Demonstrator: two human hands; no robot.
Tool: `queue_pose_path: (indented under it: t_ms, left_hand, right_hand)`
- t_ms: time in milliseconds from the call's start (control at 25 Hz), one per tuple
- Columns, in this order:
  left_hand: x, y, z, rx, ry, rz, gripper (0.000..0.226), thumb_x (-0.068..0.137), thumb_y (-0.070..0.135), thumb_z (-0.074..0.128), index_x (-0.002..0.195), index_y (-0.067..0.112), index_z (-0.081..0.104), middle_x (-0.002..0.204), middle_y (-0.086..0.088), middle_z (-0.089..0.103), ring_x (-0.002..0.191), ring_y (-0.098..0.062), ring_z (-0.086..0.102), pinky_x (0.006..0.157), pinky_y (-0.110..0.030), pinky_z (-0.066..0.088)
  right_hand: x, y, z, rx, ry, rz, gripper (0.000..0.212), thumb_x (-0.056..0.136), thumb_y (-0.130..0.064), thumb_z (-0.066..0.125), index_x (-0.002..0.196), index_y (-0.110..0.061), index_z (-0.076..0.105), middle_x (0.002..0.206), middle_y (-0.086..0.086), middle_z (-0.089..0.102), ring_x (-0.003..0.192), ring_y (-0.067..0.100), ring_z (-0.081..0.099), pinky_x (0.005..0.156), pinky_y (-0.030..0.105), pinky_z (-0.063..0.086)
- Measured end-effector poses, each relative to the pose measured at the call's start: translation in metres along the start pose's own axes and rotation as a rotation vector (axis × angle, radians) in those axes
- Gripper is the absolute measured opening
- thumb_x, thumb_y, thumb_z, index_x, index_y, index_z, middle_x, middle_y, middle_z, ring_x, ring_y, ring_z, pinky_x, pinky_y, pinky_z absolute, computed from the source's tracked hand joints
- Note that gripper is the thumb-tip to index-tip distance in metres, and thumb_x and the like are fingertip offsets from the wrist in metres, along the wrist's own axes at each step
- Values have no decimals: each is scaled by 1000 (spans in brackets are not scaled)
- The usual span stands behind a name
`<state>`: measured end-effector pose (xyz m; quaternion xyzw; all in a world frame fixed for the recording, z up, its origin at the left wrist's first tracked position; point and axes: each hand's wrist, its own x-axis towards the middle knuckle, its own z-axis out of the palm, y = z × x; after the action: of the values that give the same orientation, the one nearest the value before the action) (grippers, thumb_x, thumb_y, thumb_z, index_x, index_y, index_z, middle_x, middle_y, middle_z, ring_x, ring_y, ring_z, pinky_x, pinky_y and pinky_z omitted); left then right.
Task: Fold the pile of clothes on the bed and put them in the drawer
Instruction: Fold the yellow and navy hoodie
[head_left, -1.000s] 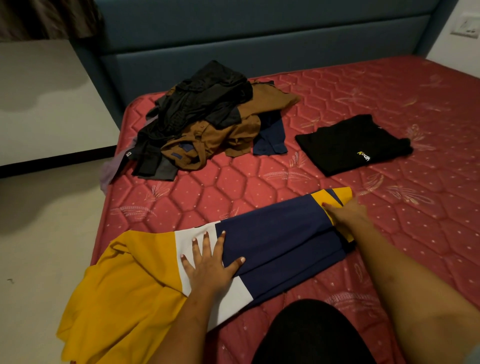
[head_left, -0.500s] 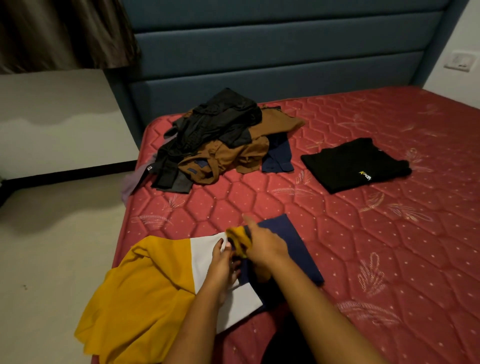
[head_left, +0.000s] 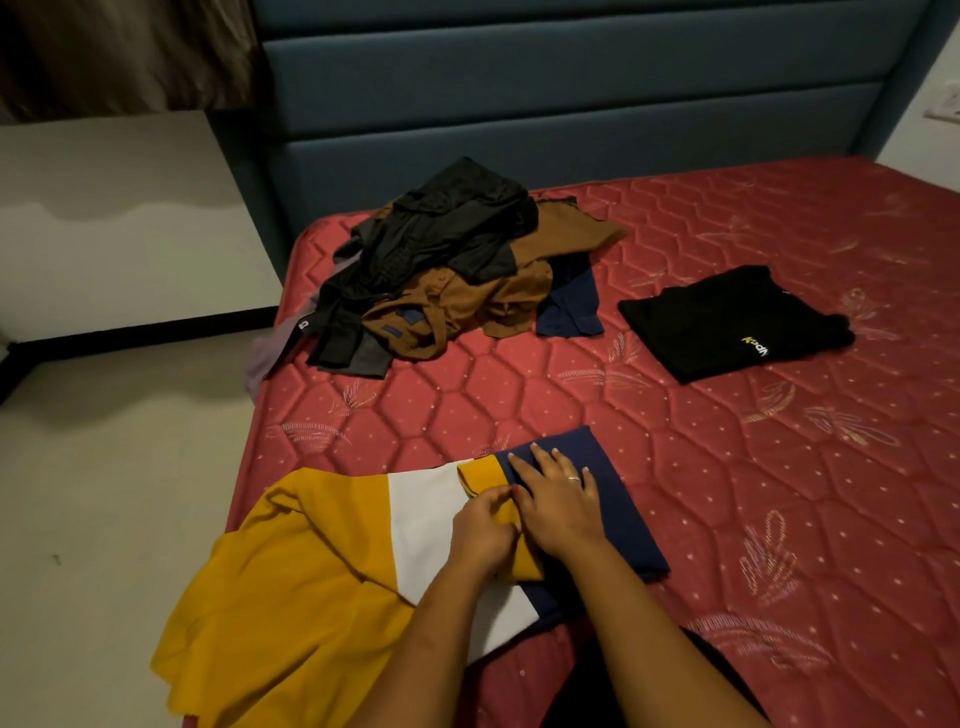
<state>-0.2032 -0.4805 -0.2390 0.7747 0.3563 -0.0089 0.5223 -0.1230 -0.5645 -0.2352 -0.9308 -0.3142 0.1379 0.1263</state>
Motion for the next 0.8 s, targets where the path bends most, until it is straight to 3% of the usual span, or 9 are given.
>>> queue_pose_path:
  t_ms: [120,240,320,440,520,640,800]
  left_hand:
    - [-10,-8,2,29,74,45,55,85,9,67,138,18,51,137,-2,56,124,-20,52,96,-19,39]
    - [-20,-15,4,202,20,84,75,85,20,71,148,18,32,142,-6,49,127,-23,49,101,-26,39]
    - [-28,-17,6,276,-49,82,87,86,27,69,153,21,13,134,-12,55,115,-26,57,94,-29,46]
    - [-37,-21,7,147,-144,-5,98,88,24,67,152,30,-7,109,-14,64,79,-27,69,73,-34,58]
    - [-37,-23,3,206,-158,-23,97,90,28,65,151,33,-11,104,-13,64,79,-27,69,73,-35,58]
    - [-35,-25,-3,507,-156,-10,96,92,46,57,149,36,-19,123,-14,61,106,-30,62,89,-38,50]
    - [-39,-26,-1,558,-202,-57,94,93,51,52,146,37,-25,133,-15,55,115,-32,57,94,-40,46]
  right_hand:
    - [3,-3,9,-31,-81,-40,48,103,-46,20,150,-45,12,161,-9,2,148,19,-7,115,54,-8]
    - [3,1,9,-53,-127,-30,49,102,-50,20,149,-48,9,161,-11,-2,148,20,-11,113,58,-12]
    - [4,4,6,-40,-132,17,52,100,-54,23,150,-48,6,161,-11,-5,148,22,-13,112,62,-10]
    - [5,12,-1,40,-102,153,70,95,-61,35,151,-44,-3,161,-7,-11,147,28,-14,110,67,-2]
    - [7,24,-7,146,-66,284,89,88,-63,50,150,-42,-9,161,-2,-7,147,35,-2,110,65,9]
    - [12,50,-16,341,-39,360,113,74,-56,73,153,-32,-4,157,8,23,139,35,31,110,50,30]
    - [3,74,-26,615,-21,361,110,72,-18,83,154,-19,10,145,13,45,129,33,47,105,39,39]
